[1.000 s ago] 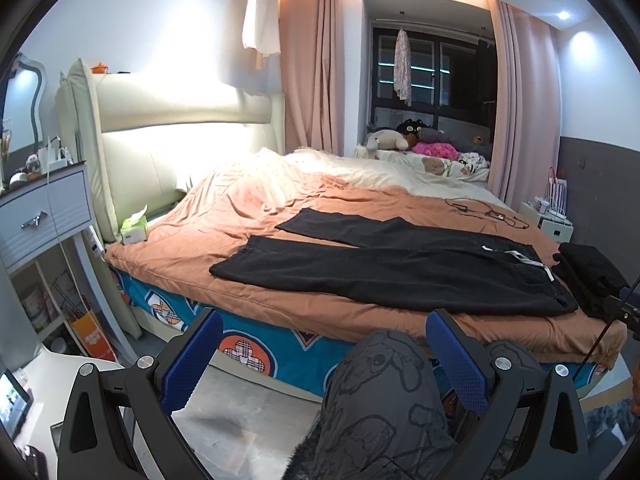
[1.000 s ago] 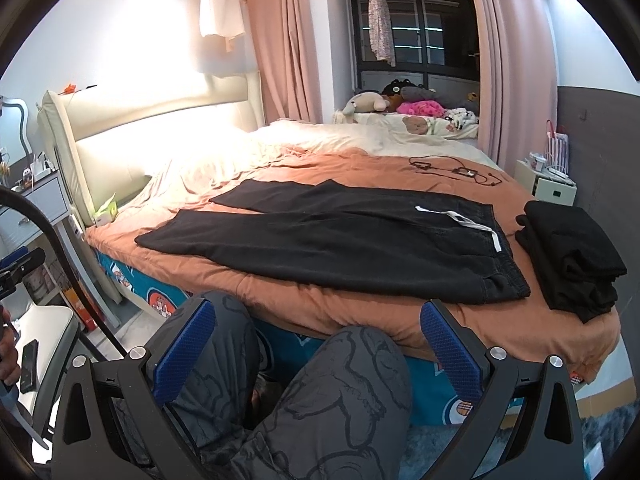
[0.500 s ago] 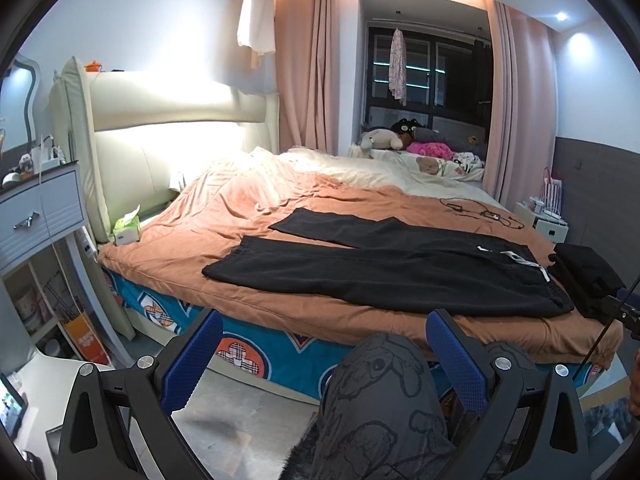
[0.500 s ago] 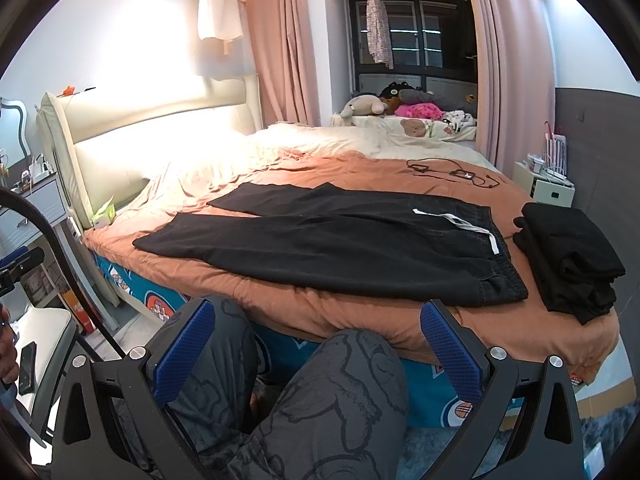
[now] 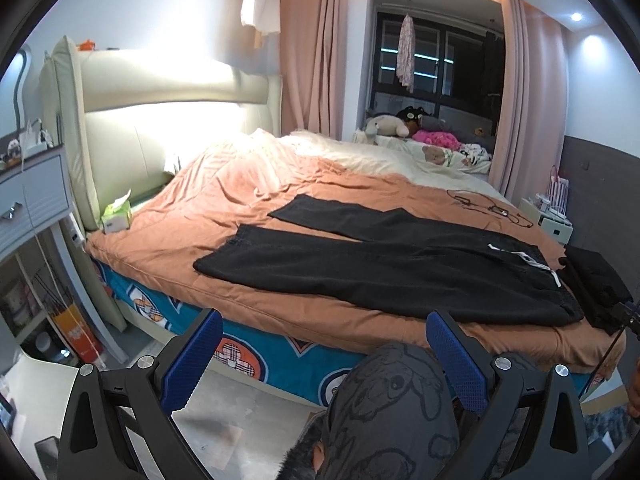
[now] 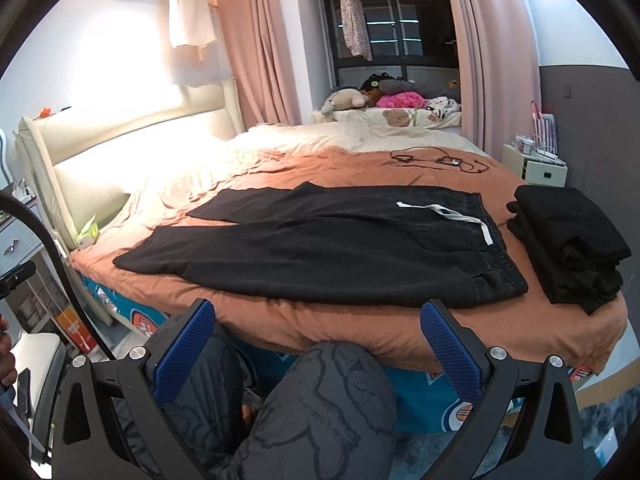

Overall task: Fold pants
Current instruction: 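Move the left tool to the leg hems while the right tool approaches the waistband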

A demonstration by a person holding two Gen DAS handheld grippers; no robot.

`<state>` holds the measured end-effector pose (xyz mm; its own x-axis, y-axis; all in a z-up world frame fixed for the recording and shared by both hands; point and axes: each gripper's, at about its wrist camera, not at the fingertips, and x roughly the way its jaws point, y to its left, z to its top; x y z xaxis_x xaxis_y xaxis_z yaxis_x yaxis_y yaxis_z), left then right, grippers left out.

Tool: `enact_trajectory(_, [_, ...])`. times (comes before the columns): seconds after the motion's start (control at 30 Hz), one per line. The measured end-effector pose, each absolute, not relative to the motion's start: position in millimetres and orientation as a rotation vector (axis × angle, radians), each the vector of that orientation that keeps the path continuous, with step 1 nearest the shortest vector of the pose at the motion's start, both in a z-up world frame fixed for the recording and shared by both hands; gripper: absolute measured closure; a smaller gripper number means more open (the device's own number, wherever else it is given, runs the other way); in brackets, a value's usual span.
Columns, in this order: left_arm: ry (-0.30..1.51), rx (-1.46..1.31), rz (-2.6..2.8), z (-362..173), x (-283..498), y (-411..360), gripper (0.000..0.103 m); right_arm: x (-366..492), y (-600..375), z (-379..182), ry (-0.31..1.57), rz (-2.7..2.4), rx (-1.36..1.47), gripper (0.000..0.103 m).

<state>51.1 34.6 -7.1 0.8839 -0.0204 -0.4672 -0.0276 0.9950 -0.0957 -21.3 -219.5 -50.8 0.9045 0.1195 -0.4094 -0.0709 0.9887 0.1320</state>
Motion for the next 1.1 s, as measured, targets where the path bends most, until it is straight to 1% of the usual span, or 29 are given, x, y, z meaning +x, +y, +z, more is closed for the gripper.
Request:
enact_trajectory(0.4, [0.571, -0.155, 0.013, -29, 108, 51, 0.0, 28, -220, -63, 0.506, 0.033, 0.154, 0.0])
enact_trajectory(0.9, [0.711, -0.28, 0.031, -77, 192, 89, 0.001, 80, -239, -74, 0.607, -0.071, 0.271, 0.0])
enact_trajectory(0.97, [0.726, -0.301, 0.029, -82, 203, 95, 0.002, 85, -240, -73, 0.619, -0.085, 0.287, 0.0])
enact_trajectory(1.1, [0.761, -0.352, 0.014, -95, 228, 106, 0.007, 92, -246, -75, 0.635, -0.113, 0.321, 0.0])
